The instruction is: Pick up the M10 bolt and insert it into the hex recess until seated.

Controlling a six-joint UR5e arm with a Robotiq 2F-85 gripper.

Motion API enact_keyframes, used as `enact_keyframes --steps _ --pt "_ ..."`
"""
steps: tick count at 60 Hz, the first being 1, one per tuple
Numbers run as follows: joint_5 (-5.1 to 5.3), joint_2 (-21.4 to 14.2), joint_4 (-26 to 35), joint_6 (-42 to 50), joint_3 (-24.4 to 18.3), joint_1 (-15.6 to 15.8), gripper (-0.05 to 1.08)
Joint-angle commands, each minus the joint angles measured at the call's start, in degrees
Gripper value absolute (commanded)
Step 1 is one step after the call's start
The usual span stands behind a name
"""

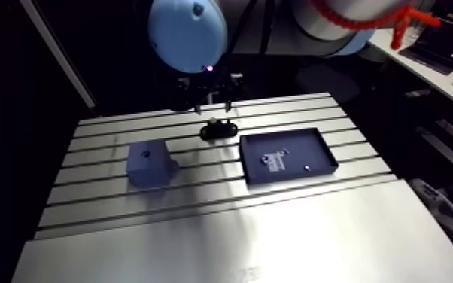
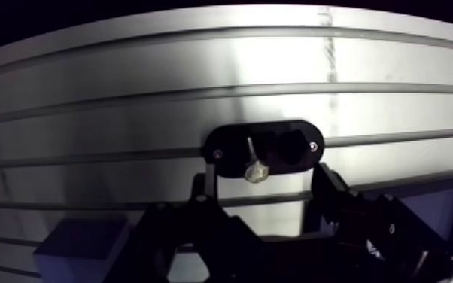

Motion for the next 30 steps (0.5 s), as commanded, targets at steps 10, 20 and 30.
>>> enact_keyframes --steps 10,20,30 --pt "0.02 0.55 -0.11 -0.16 0.78 -0.42 0.33" --pt "0.02 0.86 -0.2 0.01 0.78 -0.34 0.33" --pt "0.02 0.94 -0.2 0.1 0.94 -0.24 0.34"
